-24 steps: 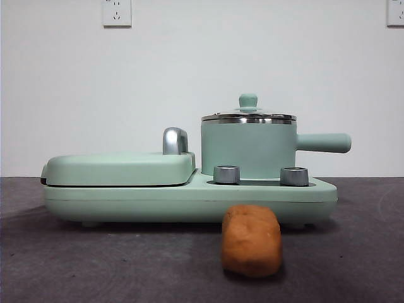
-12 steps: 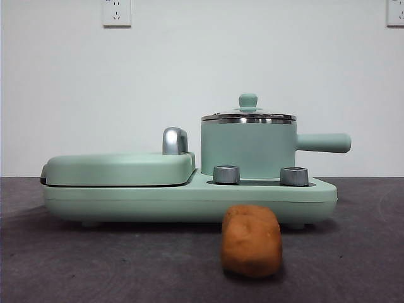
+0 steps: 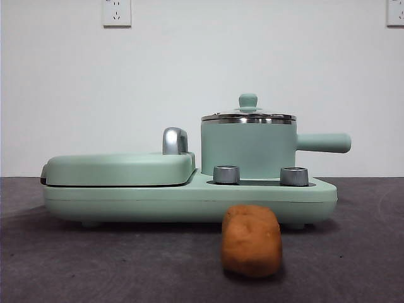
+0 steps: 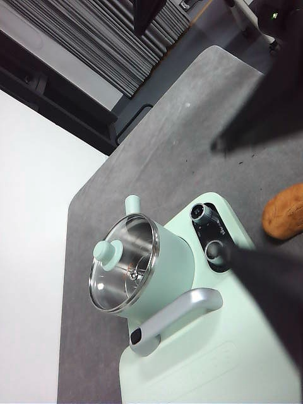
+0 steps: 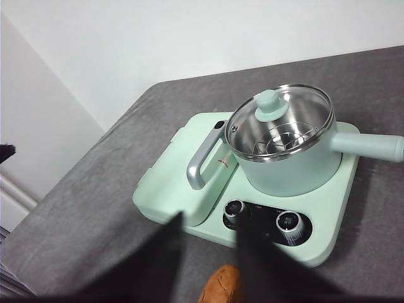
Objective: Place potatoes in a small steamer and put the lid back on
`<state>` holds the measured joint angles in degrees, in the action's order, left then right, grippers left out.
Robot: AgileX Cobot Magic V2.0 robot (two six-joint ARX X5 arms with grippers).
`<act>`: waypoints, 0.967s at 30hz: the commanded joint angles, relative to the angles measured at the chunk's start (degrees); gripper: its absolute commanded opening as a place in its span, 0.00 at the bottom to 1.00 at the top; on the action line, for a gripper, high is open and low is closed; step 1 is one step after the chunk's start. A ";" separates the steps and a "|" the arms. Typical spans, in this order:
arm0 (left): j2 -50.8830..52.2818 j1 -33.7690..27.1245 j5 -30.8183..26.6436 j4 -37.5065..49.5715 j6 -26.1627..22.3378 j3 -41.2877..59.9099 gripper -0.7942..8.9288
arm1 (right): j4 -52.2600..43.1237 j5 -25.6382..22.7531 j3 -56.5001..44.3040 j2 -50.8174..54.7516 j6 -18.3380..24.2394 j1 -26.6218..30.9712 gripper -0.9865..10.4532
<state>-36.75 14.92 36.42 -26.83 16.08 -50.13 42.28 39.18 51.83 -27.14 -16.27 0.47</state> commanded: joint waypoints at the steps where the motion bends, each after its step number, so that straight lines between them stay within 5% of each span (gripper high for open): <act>1: -0.31 0.22 0.50 0.66 -0.57 -1.03 0.54 | 0.00 -0.20 0.74 -0.24 0.46 0.00 0.43; 5: -0.31 0.24 0.52 0.22 0.04 -1.03 0.54 | 0.22 -0.59 0.74 -0.24 0.70 0.00 0.52; 16: -2.71 0.52 1.16 -0.66 0.35 -1.05 0.55 | 0.20 -0.17 0.74 -0.24 1.99 0.00 0.52; 29: -20.35 5.73 1.70 -0.70 -0.92 -7.67 0.57 | 0.20 -0.15 0.74 -0.24 2.16 0.00 0.52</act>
<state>-55.31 20.27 37.74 -28.03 16.14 -56.23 42.85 38.89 51.83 -27.14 -14.81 0.47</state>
